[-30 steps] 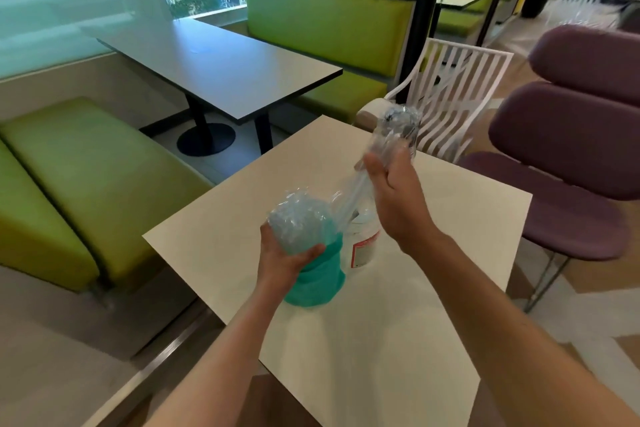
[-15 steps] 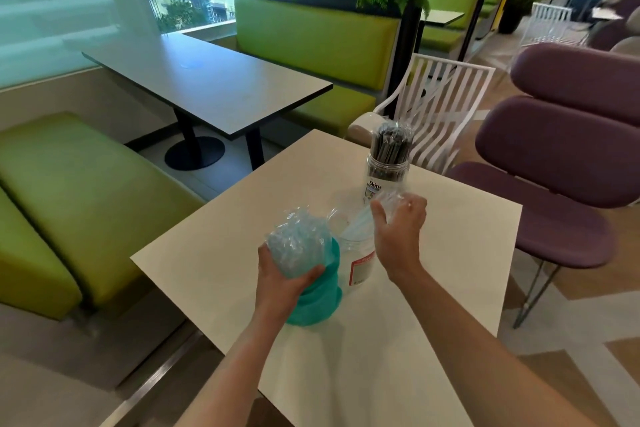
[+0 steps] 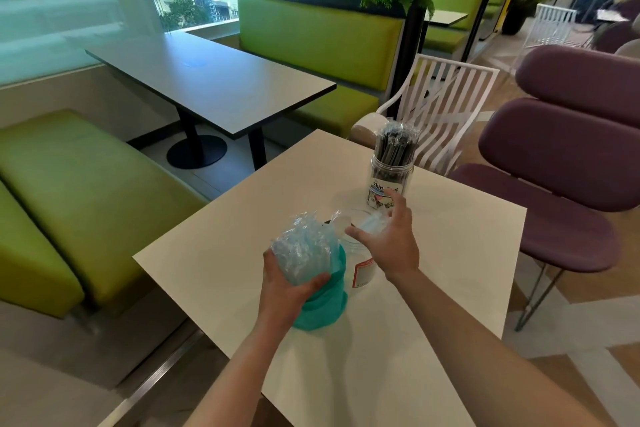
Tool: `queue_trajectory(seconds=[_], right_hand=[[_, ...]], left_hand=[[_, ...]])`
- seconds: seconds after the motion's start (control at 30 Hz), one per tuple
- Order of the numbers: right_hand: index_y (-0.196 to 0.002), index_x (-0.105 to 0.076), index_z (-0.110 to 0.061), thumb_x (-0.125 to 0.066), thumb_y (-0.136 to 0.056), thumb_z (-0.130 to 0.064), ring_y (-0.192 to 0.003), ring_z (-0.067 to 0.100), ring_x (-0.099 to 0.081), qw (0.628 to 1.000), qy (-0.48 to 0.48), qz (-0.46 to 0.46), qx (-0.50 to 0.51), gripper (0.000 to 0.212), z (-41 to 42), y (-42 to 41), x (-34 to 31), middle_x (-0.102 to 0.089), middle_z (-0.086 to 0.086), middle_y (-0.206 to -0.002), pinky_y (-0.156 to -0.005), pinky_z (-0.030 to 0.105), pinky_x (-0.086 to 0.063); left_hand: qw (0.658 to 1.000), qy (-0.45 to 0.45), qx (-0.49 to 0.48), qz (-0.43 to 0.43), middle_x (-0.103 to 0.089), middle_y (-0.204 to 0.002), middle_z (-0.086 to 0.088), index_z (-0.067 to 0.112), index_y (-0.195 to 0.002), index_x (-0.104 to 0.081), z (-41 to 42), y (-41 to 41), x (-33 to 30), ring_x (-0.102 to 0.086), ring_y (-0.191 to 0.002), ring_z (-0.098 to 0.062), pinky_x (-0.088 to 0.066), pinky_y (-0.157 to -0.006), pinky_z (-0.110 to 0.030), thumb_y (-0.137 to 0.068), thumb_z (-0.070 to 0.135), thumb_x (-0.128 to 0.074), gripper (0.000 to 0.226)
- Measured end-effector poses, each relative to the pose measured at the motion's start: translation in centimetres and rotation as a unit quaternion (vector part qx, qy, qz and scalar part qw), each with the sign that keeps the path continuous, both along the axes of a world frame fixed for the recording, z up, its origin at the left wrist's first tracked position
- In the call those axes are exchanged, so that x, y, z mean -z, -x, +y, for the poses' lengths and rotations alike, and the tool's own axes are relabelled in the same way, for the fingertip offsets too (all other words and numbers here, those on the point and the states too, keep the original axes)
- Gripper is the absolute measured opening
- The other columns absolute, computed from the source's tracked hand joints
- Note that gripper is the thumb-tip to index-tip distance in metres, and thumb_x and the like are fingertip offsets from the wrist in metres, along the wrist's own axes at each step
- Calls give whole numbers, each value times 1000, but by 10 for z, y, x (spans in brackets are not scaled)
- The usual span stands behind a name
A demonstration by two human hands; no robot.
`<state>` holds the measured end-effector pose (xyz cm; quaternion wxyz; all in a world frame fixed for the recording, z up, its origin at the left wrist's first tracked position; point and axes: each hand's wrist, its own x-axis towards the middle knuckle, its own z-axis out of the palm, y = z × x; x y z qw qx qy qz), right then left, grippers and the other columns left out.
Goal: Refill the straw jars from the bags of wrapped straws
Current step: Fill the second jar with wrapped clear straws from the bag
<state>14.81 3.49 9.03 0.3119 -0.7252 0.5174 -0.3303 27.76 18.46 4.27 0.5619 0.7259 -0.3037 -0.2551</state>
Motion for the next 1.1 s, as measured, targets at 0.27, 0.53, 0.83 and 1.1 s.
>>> queue_trajectory(seconds=[0.27, 0.53, 0.83, 1.1], right_hand=[[-103, -54, -23, -61, -90, -47, -92, 23, -60, 978, 54, 154, -127, 28, -16, -7, 7, -46, 2, -111, -71, 26, -42], [-100, -60, -3, -66, -90, -37, -81, 21, -54, 968, 115, 182, -126, 35, -52, -24, -35, -52, 5, -89, -71, 30, -40], [-112, -54, -5, -77, -81, -27, -92, 23, -54, 975, -10, 185, -123, 45, -64, -45, -22, -60, 11, -108, -71, 28, -37], [-123, -46, -16, -85, -72, -24, -109, 28, -57, 992, -38, 80, -86, 64, -59, -49, -1, -48, 12, -130, -93, 38, -47]], left_hand=[[1000, -3, 10, 4, -47, -125, 11, 39, -124, -30, 1, 0, -2, -49, -118, -18, -49, -98, -41, -55, 42, -93, 94], [1000, -9, 11, 9, -45, -119, 21, 40, -125, -29, 0, 0, -5, -48, -116, -13, -49, -94, -36, -39, 64, -83, 104], [1000, -2, 1, 15, -44, -117, 26, 41, -123, -29, -3, -2, -6, -48, -110, -6, -41, -76, -13, -57, 35, -93, 92], [1000, -4, 7, 24, -45, -117, 27, 51, -114, -31, -5, -1, -6, -46, -108, 7, -40, -75, -12, -57, 35, -94, 86]])
